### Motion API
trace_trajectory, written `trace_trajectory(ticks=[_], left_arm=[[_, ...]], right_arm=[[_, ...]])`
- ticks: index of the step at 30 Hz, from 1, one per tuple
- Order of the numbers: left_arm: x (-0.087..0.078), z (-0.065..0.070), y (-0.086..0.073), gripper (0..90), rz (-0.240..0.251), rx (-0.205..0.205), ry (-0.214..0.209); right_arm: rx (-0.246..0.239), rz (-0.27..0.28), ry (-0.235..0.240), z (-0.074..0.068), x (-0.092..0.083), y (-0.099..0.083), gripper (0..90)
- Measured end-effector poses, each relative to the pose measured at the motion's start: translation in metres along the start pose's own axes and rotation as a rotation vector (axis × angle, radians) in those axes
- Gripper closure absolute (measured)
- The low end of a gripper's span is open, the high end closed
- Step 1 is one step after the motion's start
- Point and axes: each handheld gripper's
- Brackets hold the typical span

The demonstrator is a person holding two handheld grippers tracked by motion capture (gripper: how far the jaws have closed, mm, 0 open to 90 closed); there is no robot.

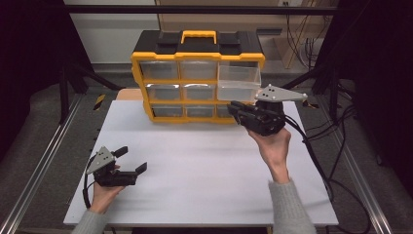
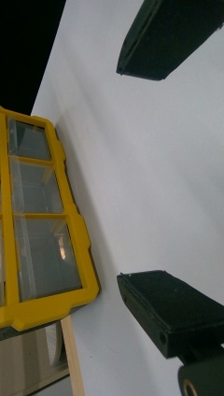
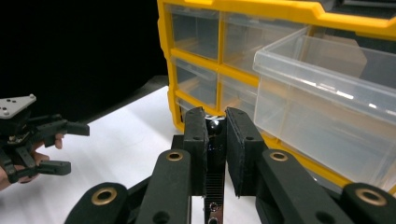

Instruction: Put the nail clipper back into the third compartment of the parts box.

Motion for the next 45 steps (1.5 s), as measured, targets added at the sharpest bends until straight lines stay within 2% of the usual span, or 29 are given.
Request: trace_trajectory(ticks=[20, 45], left_arm=[[0.000, 0.000, 0.000, 1.7, 0.001, -0.002, 0.000], [0.000, -0.001, 0.000, 1.7, -0.001, -0.003, 0.001]], right_arm=[[-0.020, 0.033, -0.045, 0.010, -0.005, 0.033, 79.3], [-0.001, 0.055, -0.100, 0.037, 0.003, 0.060, 79.3]])
Point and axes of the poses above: each handheld gripper's, and its own axes: x roughly forward along the jaws, y roughly out of its top, z roughly to its right, and after that the axes turned 11 degrees about y, right-handed
